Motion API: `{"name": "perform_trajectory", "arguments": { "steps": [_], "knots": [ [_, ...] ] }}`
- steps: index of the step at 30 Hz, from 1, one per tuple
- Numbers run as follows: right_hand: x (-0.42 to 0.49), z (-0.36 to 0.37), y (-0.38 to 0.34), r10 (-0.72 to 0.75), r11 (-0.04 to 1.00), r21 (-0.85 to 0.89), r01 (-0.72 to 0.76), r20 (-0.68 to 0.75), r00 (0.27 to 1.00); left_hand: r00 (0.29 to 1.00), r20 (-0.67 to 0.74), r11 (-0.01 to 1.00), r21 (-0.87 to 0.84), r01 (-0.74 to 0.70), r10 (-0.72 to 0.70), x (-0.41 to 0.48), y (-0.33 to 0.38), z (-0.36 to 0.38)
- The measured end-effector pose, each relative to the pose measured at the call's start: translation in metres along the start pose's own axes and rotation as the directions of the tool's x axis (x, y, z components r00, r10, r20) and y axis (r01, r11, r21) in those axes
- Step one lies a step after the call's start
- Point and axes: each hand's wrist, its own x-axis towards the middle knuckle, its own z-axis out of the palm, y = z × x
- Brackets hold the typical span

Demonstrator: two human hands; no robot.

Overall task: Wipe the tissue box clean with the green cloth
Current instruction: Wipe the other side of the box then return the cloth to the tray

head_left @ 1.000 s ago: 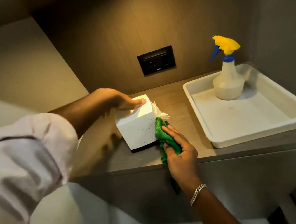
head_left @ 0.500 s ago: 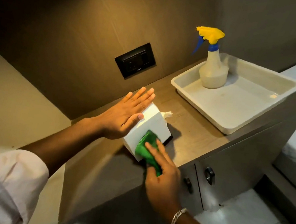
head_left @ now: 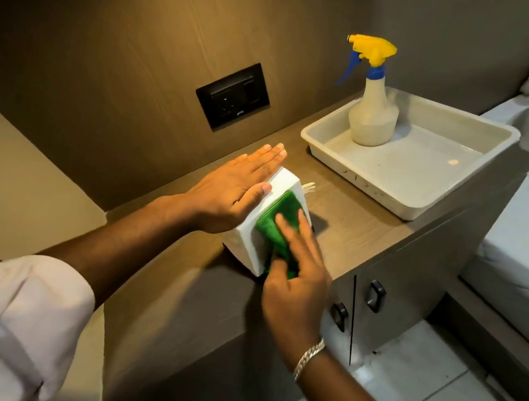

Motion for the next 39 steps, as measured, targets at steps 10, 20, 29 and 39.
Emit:
{"name": "perform_trajectory", "arguments": {
  "steps": [10, 20, 29, 39],
  "knots": [
    [-0.066, -0.004, 0.014, -0.116, 0.970, -0.158, 0.186, 0.374, 0.920, 0.996, 0.061, 0.998, -0.010, 0.067, -0.066, -0.002, 0.010, -0.004],
    [0.059, -0.137, -0.030, -0.084, 0.994, -0.032, 0.104, 0.380, 0.921, 0.928, -0.160, 0.932, -0.196, 0.305, -0.338, -0.024, -0.005, 0.015],
    [0.263, -0.175, -0.005, -0.070, 0.751, -0.465, 0.468, 0.649, 0.757, 0.199, -0.453, 0.494, -0.813, 0.307, -0.869, -0.056, 0.032, 0.057],
    [0.313, -0.138, 0.063, 0.516, 0.381, -0.487, 0.786, 0.817, 0.257, -0.084, -0.374, 0.355, -0.916, 0.185, -0.923, -0.027, 0.127, 0.133]
  ]
}}
